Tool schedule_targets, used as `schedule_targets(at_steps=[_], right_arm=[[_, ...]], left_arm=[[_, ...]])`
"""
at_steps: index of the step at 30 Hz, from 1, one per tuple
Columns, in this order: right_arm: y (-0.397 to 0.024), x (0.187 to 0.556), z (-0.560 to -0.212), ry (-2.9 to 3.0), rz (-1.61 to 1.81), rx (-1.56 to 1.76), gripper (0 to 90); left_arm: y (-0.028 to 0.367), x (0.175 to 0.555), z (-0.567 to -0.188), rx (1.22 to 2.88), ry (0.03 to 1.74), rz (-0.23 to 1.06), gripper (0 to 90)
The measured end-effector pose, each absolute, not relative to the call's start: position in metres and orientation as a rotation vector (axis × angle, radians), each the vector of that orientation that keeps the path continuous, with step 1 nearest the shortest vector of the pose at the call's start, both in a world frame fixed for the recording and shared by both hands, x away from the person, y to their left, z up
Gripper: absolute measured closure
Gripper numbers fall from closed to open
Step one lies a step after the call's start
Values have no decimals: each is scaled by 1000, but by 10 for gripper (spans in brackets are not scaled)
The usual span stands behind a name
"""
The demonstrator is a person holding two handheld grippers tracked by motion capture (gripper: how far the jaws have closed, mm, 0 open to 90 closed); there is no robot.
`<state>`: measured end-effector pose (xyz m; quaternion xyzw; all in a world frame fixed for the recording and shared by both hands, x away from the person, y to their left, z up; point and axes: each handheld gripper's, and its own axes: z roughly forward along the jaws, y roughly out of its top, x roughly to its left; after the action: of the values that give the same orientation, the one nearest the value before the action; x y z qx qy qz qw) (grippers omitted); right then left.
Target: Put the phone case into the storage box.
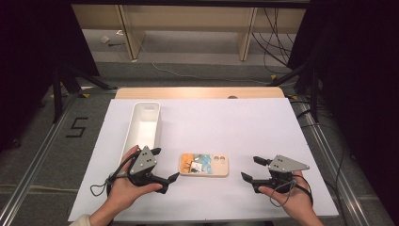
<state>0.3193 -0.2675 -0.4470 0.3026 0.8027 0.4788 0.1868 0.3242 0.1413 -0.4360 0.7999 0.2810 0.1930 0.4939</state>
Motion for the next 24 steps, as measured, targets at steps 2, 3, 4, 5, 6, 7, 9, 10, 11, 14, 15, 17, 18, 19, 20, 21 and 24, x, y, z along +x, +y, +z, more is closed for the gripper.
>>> schedule_targets(at_steps=[2,3,4,5,6,7,9,10,11,14,15,17,18,19,20,21,24], right_arm=[[-267,319,-447,2256,1348,842,270],[-267,319,-447,2254,1346,838,272],[-266,319,-447,2251,1347,836,274],[-266,319,-447,2252,1345,833,276],[-266,318,-447,2252,1342,830,279],[-265,318,-447,2251,1340,823,282],[-265,318,-447,2250,1339,815,315],[-264,318,-446,2252,1339,811,349],[-263,318,-446,2252,1339,808,409],[-258,318,-445,2286,1329,766,620],[-255,318,-445,2305,1322,758,686],[-249,318,-446,2347,1285,729,789],[-245,318,-447,2366,1270,724,821],[-242,319,-448,2388,1254,716,863],[-238,319,-450,2408,1242,717,889],[-234,320,-451,2428,1229,718,900],[-222,321,-456,2479,1186,724,900]], left_arm=[[141,324,-436,1940,680,470,0],[141,324,-436,1940,680,469,0],[141,324,-436,1940,680,469,0],[141,324,-436,1941,679,469,0],[141,324,-436,1940,679,470,0],[141,324,-436,1937,680,470,0],[141,324,-436,1937,680,471,0],[141,324,-436,1937,680,471,0],[141,324,-436,1939,679,471,0],[140,324,-436,1944,675,471,0],[139,324,-436,1944,674,471,0],[139,324,-436,1945,673,469,0],[138,323,-436,1945,673,469,0],[138,323,-436,1944,673,469,0],[138,323,-436,1944,671,469,0],[138,324,-437,1944,670,469,0],[137,323,-436,1944,668,469,0]])
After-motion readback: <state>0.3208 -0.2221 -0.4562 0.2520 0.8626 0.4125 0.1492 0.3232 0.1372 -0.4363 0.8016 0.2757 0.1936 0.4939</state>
